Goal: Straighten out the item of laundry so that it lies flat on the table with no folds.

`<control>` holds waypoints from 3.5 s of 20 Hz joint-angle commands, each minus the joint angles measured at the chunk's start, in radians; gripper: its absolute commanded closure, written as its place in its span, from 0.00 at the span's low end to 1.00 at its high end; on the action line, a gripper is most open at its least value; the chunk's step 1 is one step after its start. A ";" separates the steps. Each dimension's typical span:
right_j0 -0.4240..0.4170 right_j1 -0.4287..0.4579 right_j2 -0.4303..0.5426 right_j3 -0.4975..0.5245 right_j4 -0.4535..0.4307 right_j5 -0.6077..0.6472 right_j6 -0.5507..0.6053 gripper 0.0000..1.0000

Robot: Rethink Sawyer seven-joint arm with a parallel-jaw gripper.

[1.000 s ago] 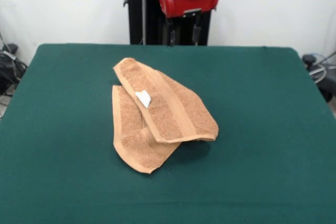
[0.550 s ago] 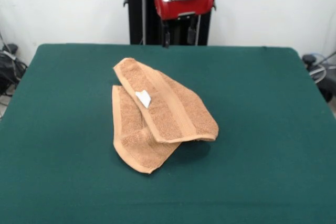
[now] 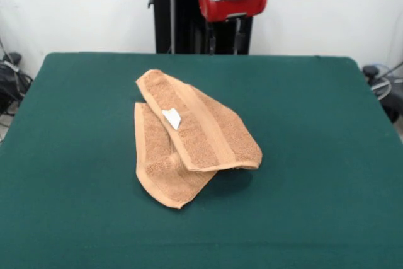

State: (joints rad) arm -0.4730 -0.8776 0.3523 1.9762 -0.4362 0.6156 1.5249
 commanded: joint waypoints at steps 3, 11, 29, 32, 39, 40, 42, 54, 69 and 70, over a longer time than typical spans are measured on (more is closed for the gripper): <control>0.081 0.022 -0.060 0.050 0.048 -0.042 0.233 0.00; 0.133 -0.018 -0.091 0.040 0.097 0.017 0.232 0.00; 0.144 -0.049 -0.120 0.059 0.142 0.016 0.178 0.00; 0.158 -0.055 -0.127 0.049 0.141 0.029 0.177 0.00; 0.180 -0.064 -0.145 0.036 0.132 0.039 0.171 0.00; 0.184 -0.053 -0.148 0.034 0.129 0.030 0.173 0.00; 0.190 -0.055 -0.157 0.051 0.126 0.001 0.184 0.00; 0.233 -0.066 -0.172 0.006 0.135 0.068 0.195 0.00; 0.290 -0.036 -0.208 -0.019 0.164 0.046 0.170 0.00; 0.282 -0.036 -0.208 -0.009 0.163 0.029 0.166 0.00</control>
State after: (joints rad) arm -0.1752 -0.9542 0.1721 1.9590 -0.3005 0.6358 1.5251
